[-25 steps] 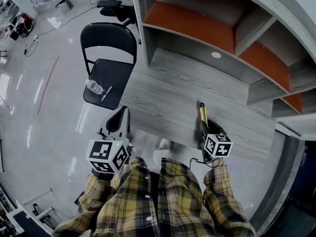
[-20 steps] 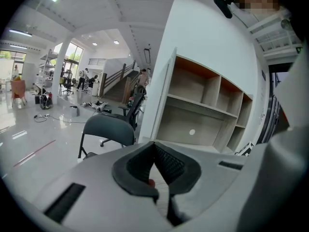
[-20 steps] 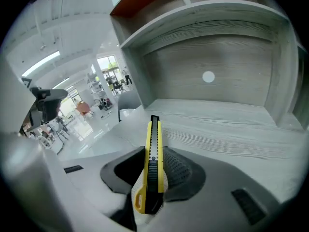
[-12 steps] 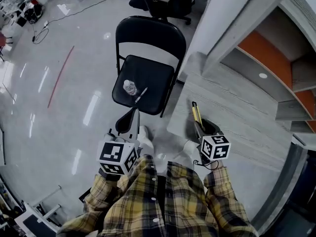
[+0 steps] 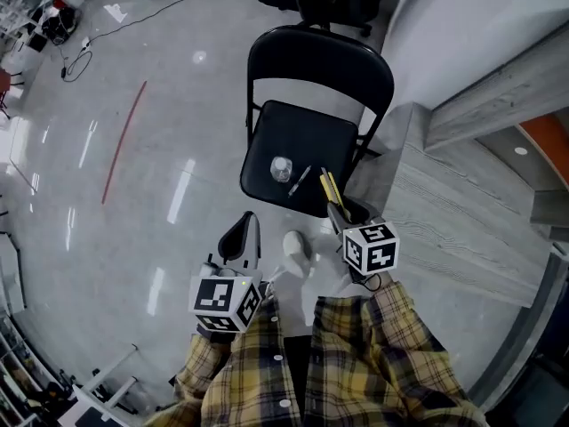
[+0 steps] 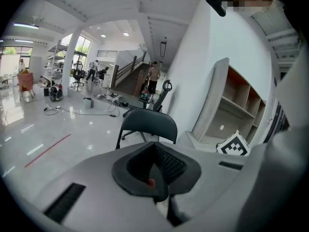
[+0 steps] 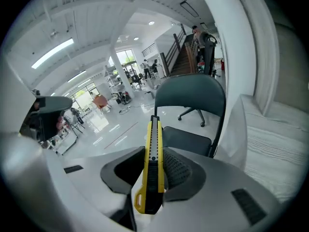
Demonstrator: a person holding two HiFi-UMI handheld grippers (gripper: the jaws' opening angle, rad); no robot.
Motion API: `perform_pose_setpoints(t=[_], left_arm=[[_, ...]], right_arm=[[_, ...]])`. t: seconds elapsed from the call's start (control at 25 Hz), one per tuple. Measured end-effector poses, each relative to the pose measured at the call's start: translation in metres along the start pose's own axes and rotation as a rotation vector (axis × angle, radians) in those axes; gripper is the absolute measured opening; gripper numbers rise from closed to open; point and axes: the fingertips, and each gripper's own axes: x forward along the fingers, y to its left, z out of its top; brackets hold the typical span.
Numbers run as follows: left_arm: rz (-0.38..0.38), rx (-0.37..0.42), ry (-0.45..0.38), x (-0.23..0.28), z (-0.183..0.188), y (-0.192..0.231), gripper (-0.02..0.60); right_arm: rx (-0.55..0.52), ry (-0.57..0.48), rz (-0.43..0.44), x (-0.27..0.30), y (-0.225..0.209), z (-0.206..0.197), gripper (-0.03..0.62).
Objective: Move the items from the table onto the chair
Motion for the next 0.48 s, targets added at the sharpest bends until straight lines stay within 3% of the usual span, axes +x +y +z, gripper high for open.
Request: perform_pose_setpoints(t=[0.24,0.48], left_arm=[[0.045,-0.028,0.064,0.010,-0.039,0.050,0.005],[0.036,-0.061,0.120,0.036,-0.085,0.078,0.005]], right_arm=[[0.079,0.046,-0.103,0.081,-0.021,-0.023,0.128],[0.170,0.103,-0.200,0.154,-0.060,-0.072,0.127]])
